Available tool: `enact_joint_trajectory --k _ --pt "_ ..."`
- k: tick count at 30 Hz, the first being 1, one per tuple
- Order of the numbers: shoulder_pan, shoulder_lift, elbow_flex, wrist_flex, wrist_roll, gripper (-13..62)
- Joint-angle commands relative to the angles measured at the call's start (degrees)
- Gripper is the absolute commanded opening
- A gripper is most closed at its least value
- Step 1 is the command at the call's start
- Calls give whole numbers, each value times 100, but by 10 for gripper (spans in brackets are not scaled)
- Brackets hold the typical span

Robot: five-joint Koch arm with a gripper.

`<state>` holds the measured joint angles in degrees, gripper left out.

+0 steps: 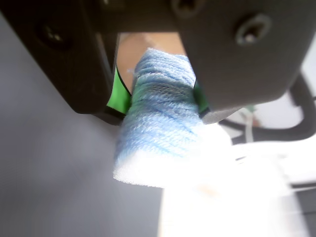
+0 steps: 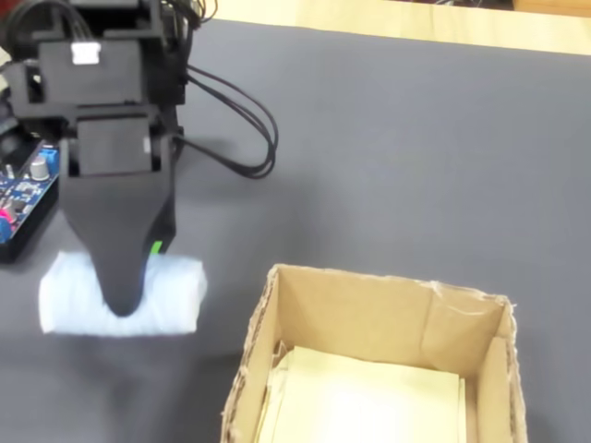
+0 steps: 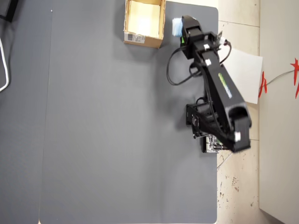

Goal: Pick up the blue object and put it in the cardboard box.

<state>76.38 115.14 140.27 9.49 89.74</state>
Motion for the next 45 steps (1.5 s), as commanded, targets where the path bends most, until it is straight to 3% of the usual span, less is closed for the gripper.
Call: enact_joint_trajectory --k 1,18,28,34,37,45 --pt "-123 360 -202 -668 167 140" --pt "-2391 703 -272 -1863 -167 141" --pt "-2549 -483 -809 -1863 -343 147" --pt "-2329 -1090 -1450 -1837 -343 184" --pt "-2329 -1116 -1529 -1591 -308 284" --pt "-2382 -1002 -1433 -1582 -308 308"
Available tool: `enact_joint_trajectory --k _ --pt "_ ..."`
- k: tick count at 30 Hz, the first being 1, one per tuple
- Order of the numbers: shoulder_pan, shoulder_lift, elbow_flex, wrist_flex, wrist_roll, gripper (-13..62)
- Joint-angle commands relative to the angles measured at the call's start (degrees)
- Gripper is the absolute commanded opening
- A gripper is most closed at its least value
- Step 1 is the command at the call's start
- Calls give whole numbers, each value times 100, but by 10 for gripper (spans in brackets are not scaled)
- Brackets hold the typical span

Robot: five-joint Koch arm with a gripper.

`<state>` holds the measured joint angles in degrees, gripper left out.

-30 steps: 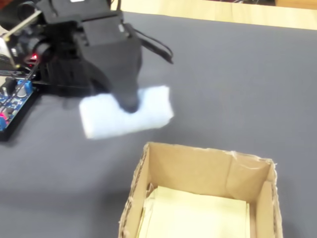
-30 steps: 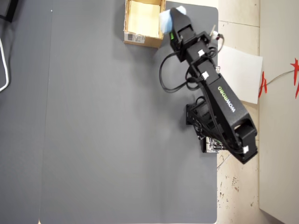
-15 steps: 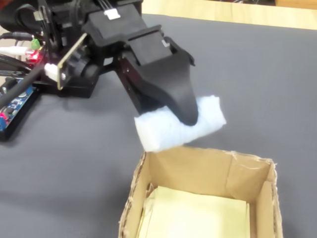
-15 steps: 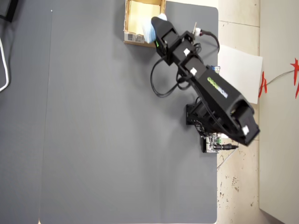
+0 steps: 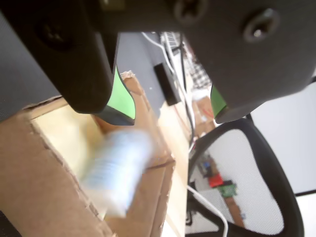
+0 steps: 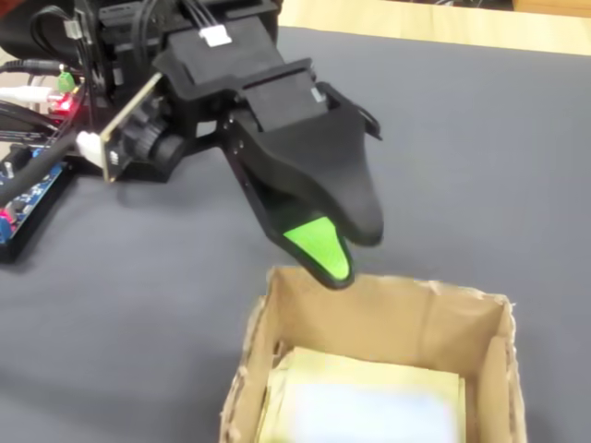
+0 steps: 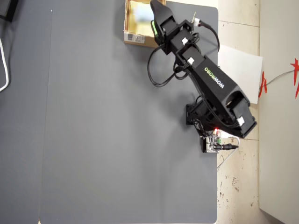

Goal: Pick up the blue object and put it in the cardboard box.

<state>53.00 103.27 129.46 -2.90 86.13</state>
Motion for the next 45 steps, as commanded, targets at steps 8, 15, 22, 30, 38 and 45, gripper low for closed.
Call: enact_joint_trajectory --k 8,15,22,30,38,45 --pt "-545 694 35 -360 149 308" --pt "-1600 1521 809 -606 272 308" --pt "-2654 2136 1696 -712 396 340" --pt "-3779 2874 3111 -1222 721 340" --pt "-4351 3226 4017 -1187 729 340" --pt "-4421 3243 4799 -1116 721 340"
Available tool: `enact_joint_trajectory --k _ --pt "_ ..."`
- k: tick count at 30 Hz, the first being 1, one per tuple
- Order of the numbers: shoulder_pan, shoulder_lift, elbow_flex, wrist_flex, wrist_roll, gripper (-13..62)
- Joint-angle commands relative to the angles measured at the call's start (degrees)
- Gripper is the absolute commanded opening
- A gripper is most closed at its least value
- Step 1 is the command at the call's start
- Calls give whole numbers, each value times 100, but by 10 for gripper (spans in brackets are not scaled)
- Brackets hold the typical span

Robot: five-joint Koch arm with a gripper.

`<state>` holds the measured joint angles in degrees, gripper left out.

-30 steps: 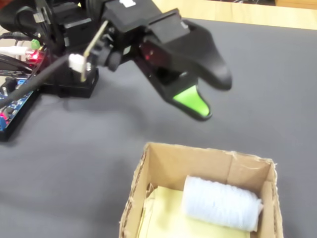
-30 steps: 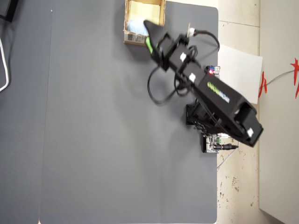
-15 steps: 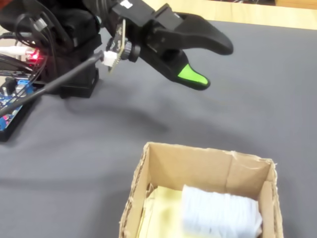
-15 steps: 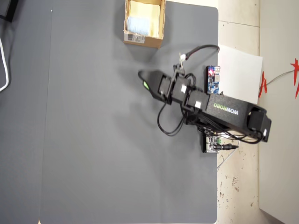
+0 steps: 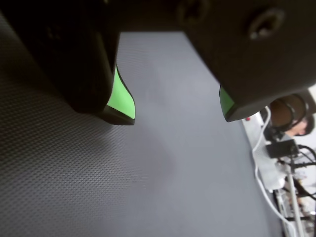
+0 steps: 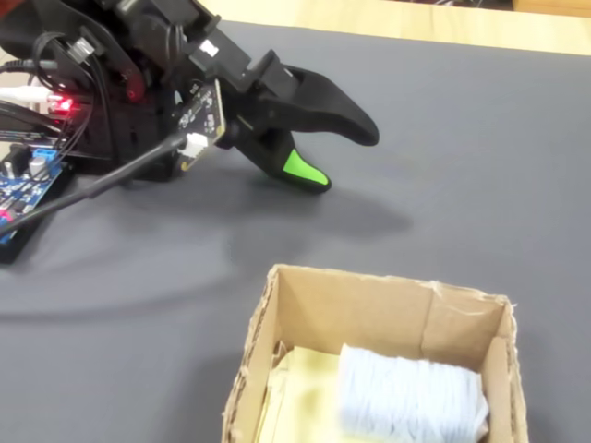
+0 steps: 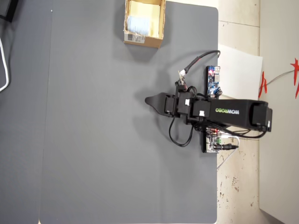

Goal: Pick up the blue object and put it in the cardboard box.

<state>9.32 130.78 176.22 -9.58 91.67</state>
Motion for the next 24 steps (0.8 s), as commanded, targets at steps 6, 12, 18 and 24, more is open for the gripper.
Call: enact_joint_trajectory --k 6,12,18,24 --pt "-79 492 246 334 193 340" --pt "-35 466 246 1116 193 339" --pt "-35 457 246 1151 132 340" --pt "-35 457 246 1151 132 340"
